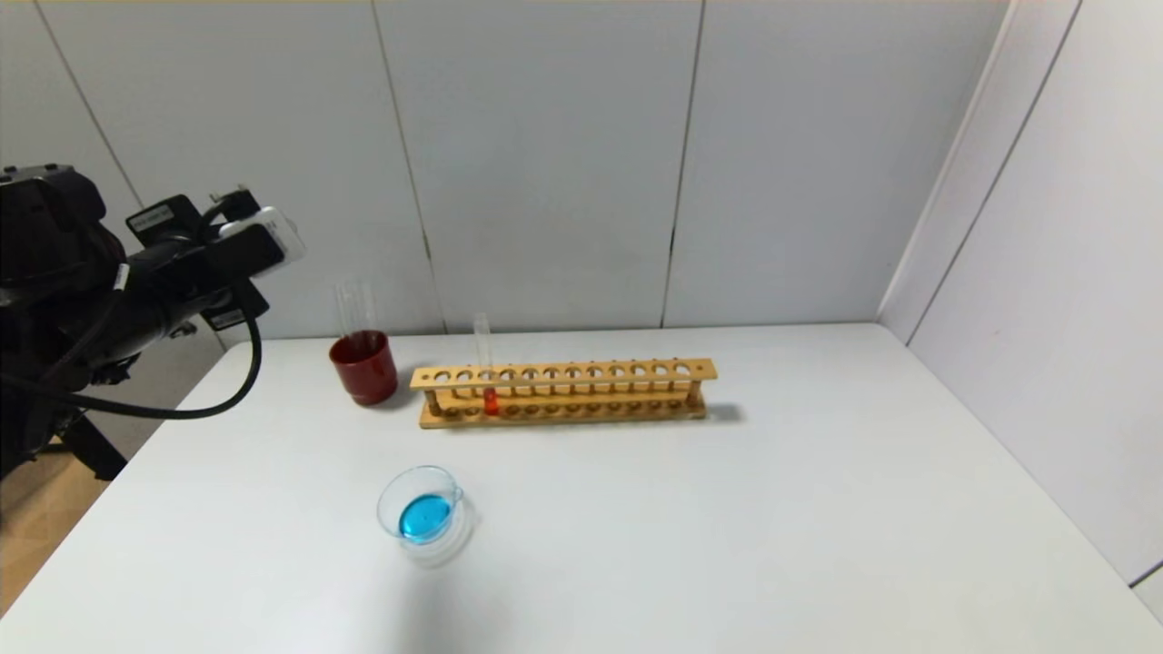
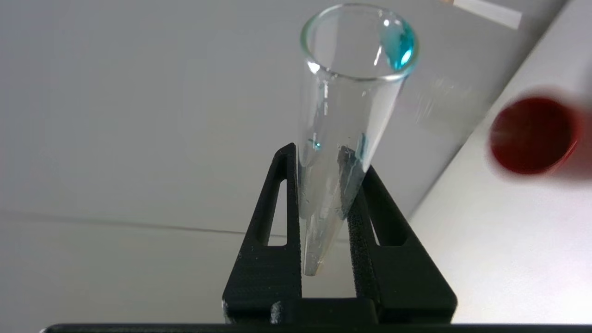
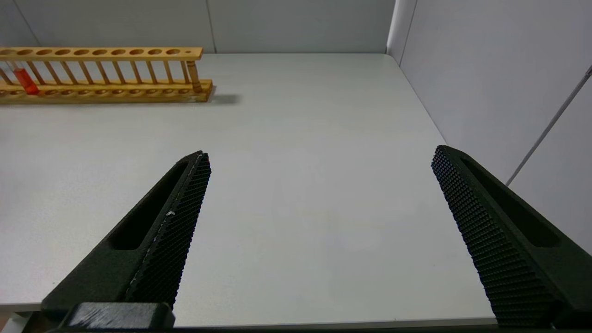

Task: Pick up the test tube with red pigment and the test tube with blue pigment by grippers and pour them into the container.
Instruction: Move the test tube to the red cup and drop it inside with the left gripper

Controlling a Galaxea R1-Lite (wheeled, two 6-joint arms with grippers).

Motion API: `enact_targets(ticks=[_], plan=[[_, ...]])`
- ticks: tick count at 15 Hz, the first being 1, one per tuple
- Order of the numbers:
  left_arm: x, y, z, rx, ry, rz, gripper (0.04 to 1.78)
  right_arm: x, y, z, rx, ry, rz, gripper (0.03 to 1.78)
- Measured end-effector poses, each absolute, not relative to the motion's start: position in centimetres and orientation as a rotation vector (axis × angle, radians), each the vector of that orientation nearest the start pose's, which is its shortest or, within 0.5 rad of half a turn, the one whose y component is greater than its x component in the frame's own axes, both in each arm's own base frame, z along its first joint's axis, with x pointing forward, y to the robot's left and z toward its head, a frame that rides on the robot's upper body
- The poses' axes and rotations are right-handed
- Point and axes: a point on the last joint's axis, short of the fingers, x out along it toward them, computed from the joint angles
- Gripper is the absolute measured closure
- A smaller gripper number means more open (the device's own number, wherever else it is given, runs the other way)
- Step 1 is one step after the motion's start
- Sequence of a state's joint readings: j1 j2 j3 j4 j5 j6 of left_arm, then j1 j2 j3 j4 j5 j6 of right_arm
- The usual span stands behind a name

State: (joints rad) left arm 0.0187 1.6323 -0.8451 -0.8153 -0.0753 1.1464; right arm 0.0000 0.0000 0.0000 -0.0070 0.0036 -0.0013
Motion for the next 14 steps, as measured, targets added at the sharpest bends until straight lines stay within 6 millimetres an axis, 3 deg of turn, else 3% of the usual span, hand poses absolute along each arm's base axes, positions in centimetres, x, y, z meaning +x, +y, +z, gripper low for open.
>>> enact_targets(ticks=[2,7,14], plan=[[29.8,0.1,23.5,0.885,-0.059,-0.034,1.48,-2.3,0.0,7.6,-0.001,-0.007,0.004,0.06],[29.6,0.0,23.1,0.419,-0.027,-0.053,1.48,-2.3,0.0,7.6,-0.001,-0.007,0.004,0.06],[30.8,1.1,21.6,0.238,0.025,-0.065,1.48,-2.3,0.0,7.6,-0.001,-0.007,0.004,0.06]])
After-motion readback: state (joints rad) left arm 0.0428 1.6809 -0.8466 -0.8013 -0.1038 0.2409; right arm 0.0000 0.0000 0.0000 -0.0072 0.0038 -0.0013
